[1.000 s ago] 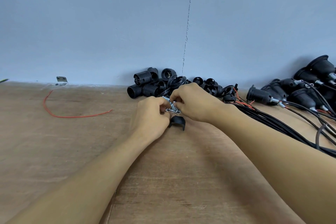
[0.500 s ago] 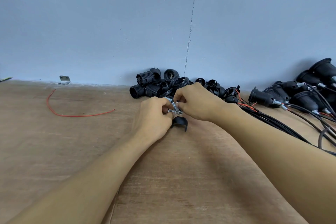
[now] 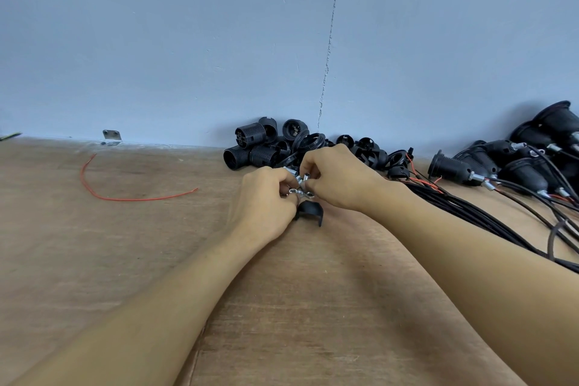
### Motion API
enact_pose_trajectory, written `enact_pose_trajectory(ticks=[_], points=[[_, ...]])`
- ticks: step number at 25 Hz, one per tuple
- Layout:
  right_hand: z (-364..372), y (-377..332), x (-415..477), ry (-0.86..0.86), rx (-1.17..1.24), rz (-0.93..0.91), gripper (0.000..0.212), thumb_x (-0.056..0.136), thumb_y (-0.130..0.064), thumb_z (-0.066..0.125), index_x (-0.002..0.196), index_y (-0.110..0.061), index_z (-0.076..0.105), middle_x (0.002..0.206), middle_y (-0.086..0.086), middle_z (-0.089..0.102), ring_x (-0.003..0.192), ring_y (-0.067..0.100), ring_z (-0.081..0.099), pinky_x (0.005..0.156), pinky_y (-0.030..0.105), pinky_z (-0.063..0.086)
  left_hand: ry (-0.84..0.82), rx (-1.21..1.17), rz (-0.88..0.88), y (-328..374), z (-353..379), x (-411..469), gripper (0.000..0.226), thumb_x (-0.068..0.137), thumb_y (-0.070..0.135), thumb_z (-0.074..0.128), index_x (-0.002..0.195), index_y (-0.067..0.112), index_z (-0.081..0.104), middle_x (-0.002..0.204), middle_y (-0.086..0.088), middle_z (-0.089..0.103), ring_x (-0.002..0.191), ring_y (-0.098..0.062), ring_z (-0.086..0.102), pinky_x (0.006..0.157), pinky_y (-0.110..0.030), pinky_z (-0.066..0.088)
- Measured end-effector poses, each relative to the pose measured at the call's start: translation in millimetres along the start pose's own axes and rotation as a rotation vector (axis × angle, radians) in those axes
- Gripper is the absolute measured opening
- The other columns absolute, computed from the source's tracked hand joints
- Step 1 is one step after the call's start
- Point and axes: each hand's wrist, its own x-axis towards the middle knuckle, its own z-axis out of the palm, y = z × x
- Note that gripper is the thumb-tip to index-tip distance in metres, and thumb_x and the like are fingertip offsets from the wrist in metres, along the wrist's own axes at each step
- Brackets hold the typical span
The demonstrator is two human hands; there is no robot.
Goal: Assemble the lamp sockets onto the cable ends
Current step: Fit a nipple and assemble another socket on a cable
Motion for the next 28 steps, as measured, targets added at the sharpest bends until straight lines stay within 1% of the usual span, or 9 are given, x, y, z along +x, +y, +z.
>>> enact_pose_trajectory(ticks=[3, 7, 9, 13, 19, 22, 24, 26, 28], points=[[1.7, 1.8, -1.5, 0.027, 0.021, 0.007, 0.012, 0.085, -0.015, 0.065, 0.095, -0.017, 0.07, 0.079, -0.009, 0.06, 0.091, 0.018, 0.055, 0.079, 0.032, 0.052, -0.008, -0.013, -0.006, -0.1, -0.4, -0.1, 0.019, 0.084, 0.017, 0.076, 0.087, 0.035, 0.071, 0.079, 0.016, 0.059, 0.076, -0.002, 0.055, 0.064, -0.017, 0.039], [2.8, 5.1, -4.8, 0.086, 0.084, 0.038, 0.013, 0.082, -0.014, 0.065, 0.092, -0.018, 0.072, 0.081, -0.005, 0.067, 0.088, 0.015, 0.061, 0.08, 0.032, 0.054, -0.011, -0.023, -0.008, 1.2, -0.9, -0.6, 0.028, 0.084, 0.017, 0.077, 0.08, 0.041, 0.062, 0.079, 0.016, 0.059, 0.078, -0.004, 0.056, 0.067, -0.022, 0.041], [3.4, 6.6, -6.5, 0.099, 0.102, 0.046, 0.013, 0.082, -0.014, 0.066, 0.092, -0.018, 0.072, 0.081, -0.005, 0.068, 0.087, 0.014, 0.062, 0.081, 0.033, 0.054, -0.015, -0.018, -0.008, 1.8, -0.9, -0.9, 0.028, 0.084, 0.018, 0.077, 0.08, 0.042, 0.062, 0.079, 0.016, 0.06, 0.078, -0.004, 0.056, 0.068, -0.022, 0.04], [4.3, 6.8, -7.0, 0.085, 0.115, 0.043, 0.013, 0.082, -0.015, 0.067, 0.093, -0.017, 0.072, 0.084, -0.003, 0.069, 0.09, 0.016, 0.063, 0.084, 0.035, 0.054, -0.016, -0.014, -0.009, 1.6, -2.0, -1.5, 0.026, 0.084, 0.018, 0.077, 0.081, 0.041, 0.063, 0.079, 0.016, 0.059, 0.076, 0.001, 0.054, 0.064, -0.012, 0.036], [6.3, 7.0, -3.2, 0.056, 0.099, 0.045, 0.009, 0.082, -0.018, 0.069, 0.091, -0.018, 0.07, 0.085, -0.003, 0.065, 0.095, 0.019, 0.057, 0.084, 0.037, 0.053, -0.009, -0.014, 0.0, 1.1, -1.1, -1.1, 0.027, 0.084, 0.019, 0.076, 0.079, 0.041, 0.062, 0.08, 0.015, 0.061, 0.076, 0.001, 0.054, 0.064, -0.015, 0.036], [7.9, 6.1, -5.1, 0.08, 0.1, 0.044, 0.01, 0.082, -0.016, 0.067, 0.091, -0.018, 0.07, 0.084, -0.002, 0.066, 0.091, 0.018, 0.058, 0.081, 0.035, 0.053, -0.003, -0.01, 0.0, 0.0, -0.3, -0.8, 0.03, 0.084, 0.018, 0.076, 0.075, 0.042, 0.06, 0.077, 0.016, 0.061, 0.074, 0.003, 0.055, 0.062, -0.013, 0.036], [6.4, 5.6, -7.9, 0.123, 0.127, 0.046, 0.008, 0.082, -0.017, 0.069, 0.09, -0.019, 0.07, 0.083, -0.003, 0.067, 0.088, 0.015, 0.06, 0.08, 0.032, 0.053, 0.036, -0.033, -0.006, 0.6, 1.6, -0.1, 0.031, 0.085, 0.016, 0.074, 0.071, 0.041, 0.06, 0.071, 0.017, 0.064, 0.069, 0.003, 0.058, 0.062, -0.016, 0.043], [3.4, 3.4, -12.8, 0.183, 0.22, 0.059, 0.006, 0.082, -0.019, 0.073, 0.088, -0.02, 0.072, 0.079, -0.005, 0.068, 0.08, 0.011, 0.063, 0.076, 0.026, 0.053, 0.111, -0.121, -0.022, 4.1, 2.3, -0.2, 0.029, 0.089, 0.016, 0.07, 0.072, 0.037, 0.064, 0.066, 0.019, 0.065, 0.063, 0.003, 0.061, 0.062, -0.018, 0.047], [0.9, -0.3, -21.0, 0.233, 0.372, 0.095, 0.006, 0.08, -0.02, 0.077, 0.085, -0.02, 0.072, 0.074, -0.007, 0.07, 0.072, 0.006, 0.065, 0.07, 0.019, 0.052, 0.133, -0.259, -0.048, 8.1, 2.3, 0.2, 0.026, 0.095, 0.021, 0.066, 0.071, 0.031, 0.07, 0.066, 0.016, 0.069, 0.064, 0.005, 0.063, 0.064, -0.019, 0.046]])
